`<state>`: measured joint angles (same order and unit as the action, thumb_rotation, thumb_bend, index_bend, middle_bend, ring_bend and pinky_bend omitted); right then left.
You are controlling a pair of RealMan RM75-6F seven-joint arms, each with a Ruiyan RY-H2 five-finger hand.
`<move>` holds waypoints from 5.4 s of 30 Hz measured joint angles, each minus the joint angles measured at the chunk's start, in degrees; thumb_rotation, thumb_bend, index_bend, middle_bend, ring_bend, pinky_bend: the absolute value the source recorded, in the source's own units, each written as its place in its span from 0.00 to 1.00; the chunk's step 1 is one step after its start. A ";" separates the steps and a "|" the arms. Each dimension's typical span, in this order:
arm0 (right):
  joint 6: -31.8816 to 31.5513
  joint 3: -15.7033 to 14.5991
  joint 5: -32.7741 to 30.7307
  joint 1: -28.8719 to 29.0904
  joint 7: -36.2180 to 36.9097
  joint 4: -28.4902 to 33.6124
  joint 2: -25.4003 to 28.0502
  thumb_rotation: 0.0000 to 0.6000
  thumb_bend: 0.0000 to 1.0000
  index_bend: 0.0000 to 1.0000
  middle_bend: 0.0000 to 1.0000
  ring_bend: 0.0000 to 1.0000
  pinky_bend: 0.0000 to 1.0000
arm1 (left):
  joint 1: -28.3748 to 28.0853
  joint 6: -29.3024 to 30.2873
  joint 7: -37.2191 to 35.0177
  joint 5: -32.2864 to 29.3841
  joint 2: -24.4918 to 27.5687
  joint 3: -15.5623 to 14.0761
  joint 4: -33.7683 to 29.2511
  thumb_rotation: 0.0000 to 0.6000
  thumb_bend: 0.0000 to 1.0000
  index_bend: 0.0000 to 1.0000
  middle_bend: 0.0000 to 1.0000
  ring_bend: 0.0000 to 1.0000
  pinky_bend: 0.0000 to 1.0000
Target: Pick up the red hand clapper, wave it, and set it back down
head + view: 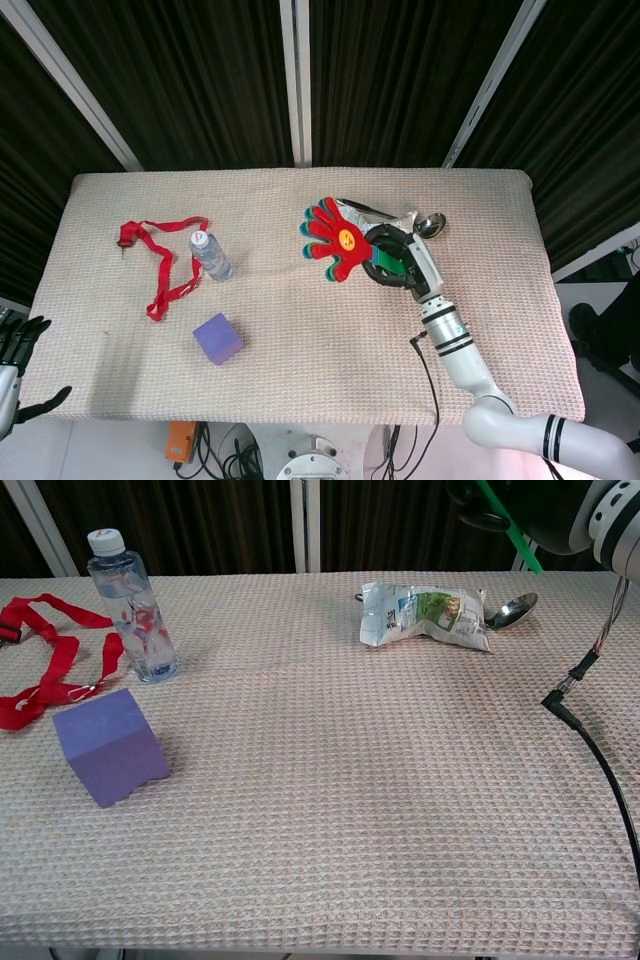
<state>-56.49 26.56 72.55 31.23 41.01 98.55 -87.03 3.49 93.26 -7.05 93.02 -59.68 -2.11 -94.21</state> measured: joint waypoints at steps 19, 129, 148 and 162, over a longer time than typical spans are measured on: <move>13.38 -6.97 -5.40 7.16 -35.26 3.87 12.50 1.00 0.56 1.00 0.71 0.73 0.96 | -0.09 -0.19 -0.90 -0.06 0.62 -0.14 -0.59 1.00 0.13 0.10 0.07 0.00 0.06; -11.32 -4.30 8.86 -3.16 -26.36 -13.50 4.99 1.00 0.55 0.88 0.67 0.73 1.00 | -0.41 -0.87 -1.04 -0.63 0.06 -0.16 -0.32 1.00 0.13 0.10 0.07 0.00 0.06; -6.60 -5.71 -1.12 -1.17 -26.61 -7.21 2.39 1.00 0.55 0.89 0.66 0.73 1.00 | -0.22 -0.63 -1.42 -0.76 -0.12 -0.12 0.08 1.00 0.13 0.10 0.07 0.00 0.06; 6.82 -3.10 -2.37 0.12 15.75 -5.90 -2.81 1.00 0.52 0.89 0.65 0.73 1.00 | 0.34 0.30 -3.29 -0.92 -0.23 -0.04 1.42 1.00 0.13 0.10 0.07 0.00 0.06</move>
<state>-49.66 23.47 70.18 31.35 56.76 92.66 -89.84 3.83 93.56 -10.34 92.11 -59.90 -2.15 -92.79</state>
